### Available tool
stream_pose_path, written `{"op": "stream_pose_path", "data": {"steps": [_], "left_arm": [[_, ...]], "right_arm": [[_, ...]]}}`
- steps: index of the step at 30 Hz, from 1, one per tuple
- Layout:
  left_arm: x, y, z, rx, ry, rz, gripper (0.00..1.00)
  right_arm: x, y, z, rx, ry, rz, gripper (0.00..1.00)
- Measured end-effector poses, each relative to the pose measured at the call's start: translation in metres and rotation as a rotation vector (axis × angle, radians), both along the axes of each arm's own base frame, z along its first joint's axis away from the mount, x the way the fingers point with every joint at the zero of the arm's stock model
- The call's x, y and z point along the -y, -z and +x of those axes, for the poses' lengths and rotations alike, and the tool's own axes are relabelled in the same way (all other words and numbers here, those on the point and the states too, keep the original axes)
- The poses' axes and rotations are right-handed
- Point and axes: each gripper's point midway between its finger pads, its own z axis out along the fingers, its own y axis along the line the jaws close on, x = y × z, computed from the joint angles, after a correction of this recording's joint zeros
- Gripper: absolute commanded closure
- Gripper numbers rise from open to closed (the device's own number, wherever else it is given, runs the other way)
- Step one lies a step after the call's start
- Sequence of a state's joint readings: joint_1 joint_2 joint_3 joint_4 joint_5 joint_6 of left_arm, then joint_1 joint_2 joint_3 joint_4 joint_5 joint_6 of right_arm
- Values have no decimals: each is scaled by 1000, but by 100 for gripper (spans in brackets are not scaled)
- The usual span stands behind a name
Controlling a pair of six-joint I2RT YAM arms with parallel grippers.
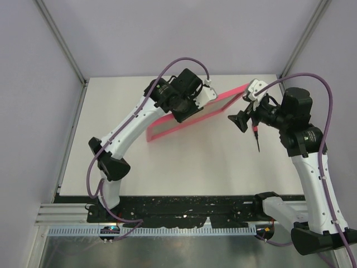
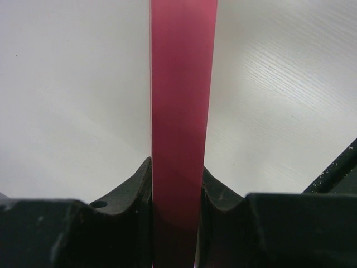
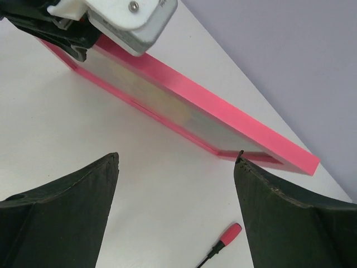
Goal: Take the photo out of the frame
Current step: Turn over the photo frame at the center of the board.
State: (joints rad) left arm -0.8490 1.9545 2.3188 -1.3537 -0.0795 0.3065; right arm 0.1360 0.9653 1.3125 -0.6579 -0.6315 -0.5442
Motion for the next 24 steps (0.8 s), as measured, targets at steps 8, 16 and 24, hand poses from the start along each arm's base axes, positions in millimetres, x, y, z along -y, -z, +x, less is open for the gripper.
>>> {"op": "stream_pose_path", "data": {"steps": [8, 16, 24], "left_arm": [[-16, -5, 12, -33, -72, -57, 100], [-38, -15, 31, -90, -168, -165, 100], [-69, -19, 49, -189, -321, -278, 100]], "right_arm": [[2, 34, 19, -129, 63, 30, 12], [6, 56, 24, -200, 104, 42, 12], [6, 72, 32, -248, 120, 53, 14]]}}
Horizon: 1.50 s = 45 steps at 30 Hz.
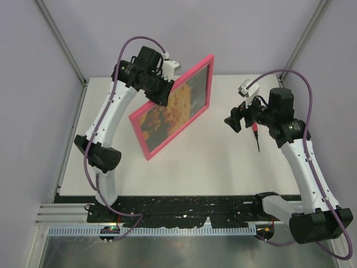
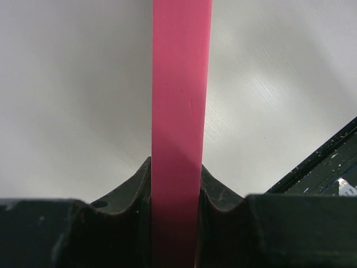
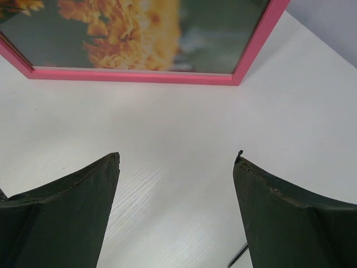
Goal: Take the photo out of the frame
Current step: Turn over the photo frame at the center of the board.
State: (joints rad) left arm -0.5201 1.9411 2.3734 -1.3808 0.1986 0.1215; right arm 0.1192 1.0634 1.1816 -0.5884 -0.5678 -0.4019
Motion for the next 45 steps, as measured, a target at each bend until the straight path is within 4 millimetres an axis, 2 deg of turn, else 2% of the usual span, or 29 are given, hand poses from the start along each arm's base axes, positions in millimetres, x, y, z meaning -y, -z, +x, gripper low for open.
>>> {"op": "stream_pose_path", "data": {"steps": [5, 8, 15, 22, 28, 35, 39, 45], "left_arm": [[-15, 0, 16, -37, -54, -60, 100], [-28, 2, 23, -69, -100, -94, 100], [-68, 21, 44, -193, -264, -251, 100], [-89, 53, 57, -279, -400, -411, 100], [-97, 82, 49, -321, -497, -539, 100], [-92, 127, 47, -372, -544, -617, 100], [-90, 145, 47, -389, -557, -636, 100], [-87, 176, 49, -422, -567, -648, 100]], "right_arm": [[-1, 31, 7, -98, 13, 10, 15], [-2, 41, 8, -133, 18, 13, 15], [-2, 41, 10, -135, 21, 20, 16], [-3, 41, 11, -136, 25, 27, 16], [-3, 40, 12, -134, 26, 30, 16], [-3, 46, 11, -148, 26, 28, 17], [-3, 47, 10, -149, 26, 27, 17], [-2, 65, 10, -181, 25, 17, 17]]}}
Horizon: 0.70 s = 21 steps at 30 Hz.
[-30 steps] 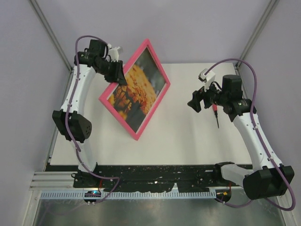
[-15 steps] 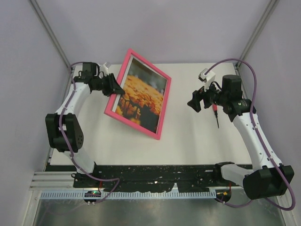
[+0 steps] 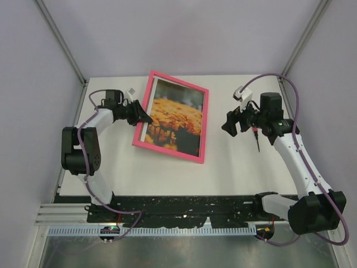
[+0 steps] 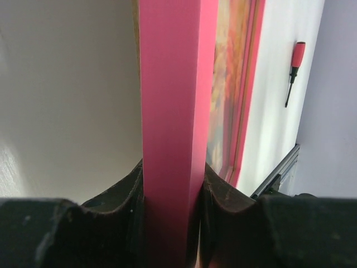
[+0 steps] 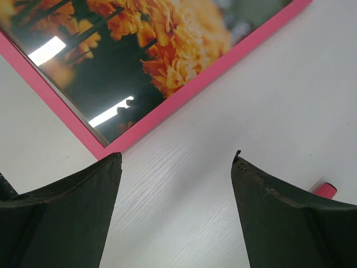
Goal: Take the photo out of the frame
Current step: Turn over the photo frame at the center of the board.
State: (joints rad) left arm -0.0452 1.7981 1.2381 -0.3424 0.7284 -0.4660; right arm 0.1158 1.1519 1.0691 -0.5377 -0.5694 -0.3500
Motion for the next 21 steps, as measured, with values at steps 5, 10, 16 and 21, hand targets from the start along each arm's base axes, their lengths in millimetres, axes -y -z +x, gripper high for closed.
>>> {"op": "stream_pose_path", "data": {"steps": [5, 10, 16, 21], "left_arm": [[1, 28, -8, -33, -6, 22, 100], [10, 43, -16, -51, 1, 56, 100], [33, 52, -22, -66, 23, 77, 100], [50, 62, -27, -82, 49, 86, 100]], "right_arm": [[3, 27, 4, -52, 10, -22, 17], [10, 44, 12, -74, 37, -33, 17], [17, 55, 18, -62, 63, -35, 17], [22, 67, 19, -66, 88, -36, 17]]}}
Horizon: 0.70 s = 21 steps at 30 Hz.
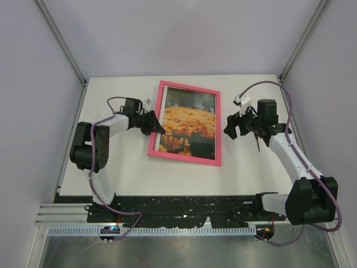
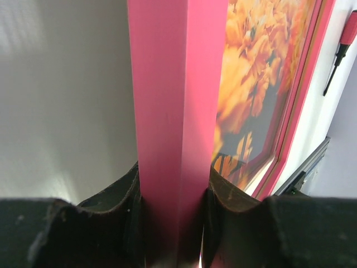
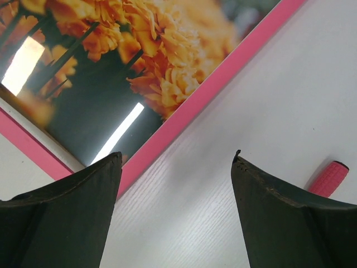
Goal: Take the photo out of the frame
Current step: Turn over the photo frame at the center of the board.
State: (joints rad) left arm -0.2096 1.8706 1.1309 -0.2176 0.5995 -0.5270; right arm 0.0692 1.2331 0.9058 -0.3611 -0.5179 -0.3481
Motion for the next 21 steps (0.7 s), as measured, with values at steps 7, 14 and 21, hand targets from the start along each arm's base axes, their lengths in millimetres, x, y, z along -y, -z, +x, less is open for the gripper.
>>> {"op": "stream_pose_path", "data": {"steps": [7, 14, 21], "left_arm": [[10, 5, -2, -6, 1, 11, 100], [7, 11, -3, -12, -22, 34, 100], [6, 13, -3, -15, -29, 49, 100]], "right_arm": [[8, 16, 6, -14, 47, -27, 18], [12, 19, 9, -6, 69, -40, 18], [15, 29, 10, -24, 84, -53, 18]]}}
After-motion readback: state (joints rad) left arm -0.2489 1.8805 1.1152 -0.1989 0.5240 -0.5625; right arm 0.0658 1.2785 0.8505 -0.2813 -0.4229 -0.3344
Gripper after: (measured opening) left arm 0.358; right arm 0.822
